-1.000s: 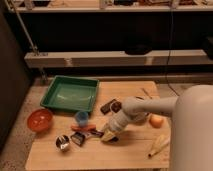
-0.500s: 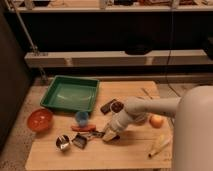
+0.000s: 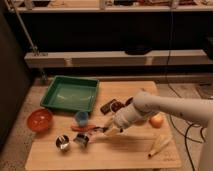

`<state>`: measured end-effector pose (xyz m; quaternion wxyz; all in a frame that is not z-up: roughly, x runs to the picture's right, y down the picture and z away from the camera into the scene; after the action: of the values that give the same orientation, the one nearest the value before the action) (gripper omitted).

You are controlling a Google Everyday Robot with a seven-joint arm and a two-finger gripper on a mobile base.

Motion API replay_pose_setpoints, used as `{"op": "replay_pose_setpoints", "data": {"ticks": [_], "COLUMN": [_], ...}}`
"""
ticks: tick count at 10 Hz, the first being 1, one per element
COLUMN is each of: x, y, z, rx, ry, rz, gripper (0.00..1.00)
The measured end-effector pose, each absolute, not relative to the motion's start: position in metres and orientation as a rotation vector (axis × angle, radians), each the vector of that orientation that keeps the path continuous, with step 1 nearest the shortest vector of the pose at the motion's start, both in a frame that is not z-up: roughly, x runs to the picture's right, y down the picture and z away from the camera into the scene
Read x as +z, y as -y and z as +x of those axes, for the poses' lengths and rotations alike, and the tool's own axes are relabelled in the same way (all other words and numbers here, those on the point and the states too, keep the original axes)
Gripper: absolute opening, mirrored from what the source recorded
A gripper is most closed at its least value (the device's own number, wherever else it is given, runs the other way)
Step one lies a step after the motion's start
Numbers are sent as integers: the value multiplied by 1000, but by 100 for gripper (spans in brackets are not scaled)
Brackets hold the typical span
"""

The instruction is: Place brush in metal cup

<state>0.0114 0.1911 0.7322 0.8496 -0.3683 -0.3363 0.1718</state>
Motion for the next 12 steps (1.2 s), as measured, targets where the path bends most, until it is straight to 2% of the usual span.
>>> {"op": "replay_pose_setpoints", "data": {"ticks": [4, 12], "x": [697, 677], "y": [-172, -158], "z": [0, -30], "rx": [349, 304], "ry": [807, 912], "rz": [-773, -818], "gripper": [0, 0]}}
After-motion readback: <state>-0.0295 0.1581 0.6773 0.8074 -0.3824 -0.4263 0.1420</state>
